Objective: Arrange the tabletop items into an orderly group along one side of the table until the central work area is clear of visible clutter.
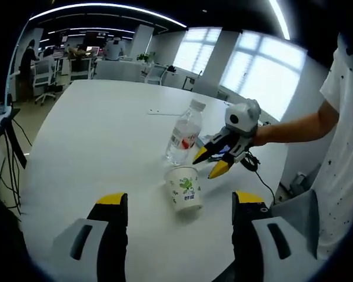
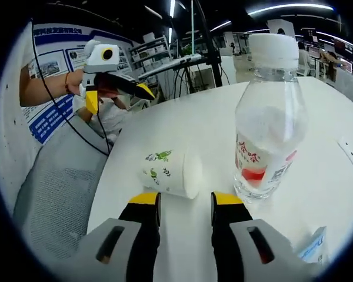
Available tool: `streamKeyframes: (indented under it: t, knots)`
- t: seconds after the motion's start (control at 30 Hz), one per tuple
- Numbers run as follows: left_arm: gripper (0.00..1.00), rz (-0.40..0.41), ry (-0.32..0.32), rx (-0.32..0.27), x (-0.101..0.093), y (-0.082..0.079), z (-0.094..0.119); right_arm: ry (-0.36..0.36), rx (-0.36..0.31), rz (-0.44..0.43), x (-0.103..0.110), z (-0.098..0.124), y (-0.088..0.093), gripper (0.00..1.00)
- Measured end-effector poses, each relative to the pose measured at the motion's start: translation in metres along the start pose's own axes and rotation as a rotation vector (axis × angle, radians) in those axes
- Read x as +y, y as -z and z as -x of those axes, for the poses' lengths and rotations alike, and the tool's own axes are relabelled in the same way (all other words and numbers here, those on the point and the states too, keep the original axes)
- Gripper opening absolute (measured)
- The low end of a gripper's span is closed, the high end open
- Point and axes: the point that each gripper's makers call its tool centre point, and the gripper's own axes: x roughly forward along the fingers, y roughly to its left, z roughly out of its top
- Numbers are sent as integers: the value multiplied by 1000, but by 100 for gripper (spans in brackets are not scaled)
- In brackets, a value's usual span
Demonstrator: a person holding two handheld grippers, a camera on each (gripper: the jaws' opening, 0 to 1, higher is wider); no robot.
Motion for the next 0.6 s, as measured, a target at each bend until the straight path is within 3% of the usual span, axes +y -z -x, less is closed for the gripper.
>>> streamKeyframes:
  t: [0.6]
  knots:
    - [72, 21, 13, 12, -4, 8, -5, -81, 3, 37, 21, -15, 0, 14]
